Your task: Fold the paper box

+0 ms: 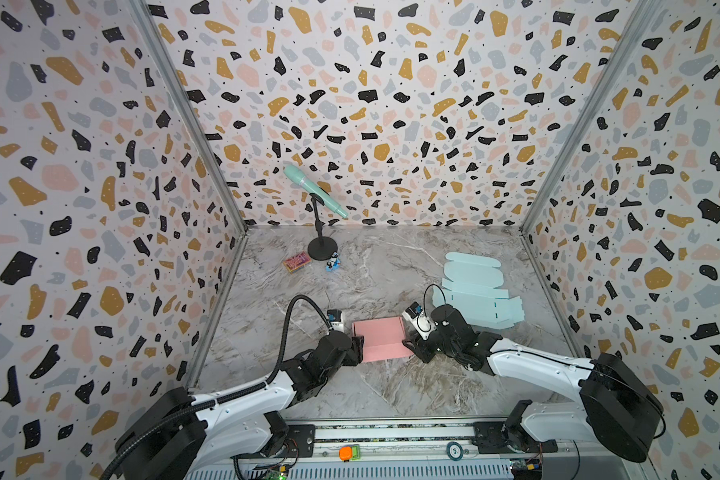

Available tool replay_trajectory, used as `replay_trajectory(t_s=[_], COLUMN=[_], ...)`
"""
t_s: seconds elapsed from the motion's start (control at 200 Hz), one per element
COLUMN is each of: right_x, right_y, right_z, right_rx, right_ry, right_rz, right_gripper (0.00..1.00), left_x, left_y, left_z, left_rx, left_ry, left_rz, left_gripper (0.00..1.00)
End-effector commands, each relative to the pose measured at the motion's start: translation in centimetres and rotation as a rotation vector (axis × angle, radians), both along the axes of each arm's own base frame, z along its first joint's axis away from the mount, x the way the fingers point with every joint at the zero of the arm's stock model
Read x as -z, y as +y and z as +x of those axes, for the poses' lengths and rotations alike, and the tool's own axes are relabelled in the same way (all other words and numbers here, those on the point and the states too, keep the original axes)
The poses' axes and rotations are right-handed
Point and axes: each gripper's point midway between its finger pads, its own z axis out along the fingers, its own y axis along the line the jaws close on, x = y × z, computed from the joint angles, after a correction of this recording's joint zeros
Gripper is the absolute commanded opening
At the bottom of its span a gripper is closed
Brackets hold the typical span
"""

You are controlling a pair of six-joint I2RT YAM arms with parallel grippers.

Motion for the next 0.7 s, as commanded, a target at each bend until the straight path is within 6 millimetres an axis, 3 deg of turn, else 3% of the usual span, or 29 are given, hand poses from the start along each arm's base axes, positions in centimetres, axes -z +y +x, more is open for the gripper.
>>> replay_trajectory(t_s=[0.0,0.4,0.696], right_x=[-0.6,0.5,1.5], right_y=[0.2,-0.1,-0.5], right_z=[-0.2,0.0,0.2], right_rx=[0.008,0.031,0.059], right_ry=[-0.002,0.023,0.040], right_rz=[0.032,0.002,-0.027], right_gripper=[0.37,0.37,0.37], left_x=[0.0,2.0,2.2], left_y=[-0.6,0.2,0.2], left_z=[0.2,-0.6,-0.7], left_rx=[0.005,0.002,0.002], left_ry=[-0.006,0.034,0.021], left_rz=[-0.048,-0.015,-0.035], left_gripper=[0.66,0.62,0.61])
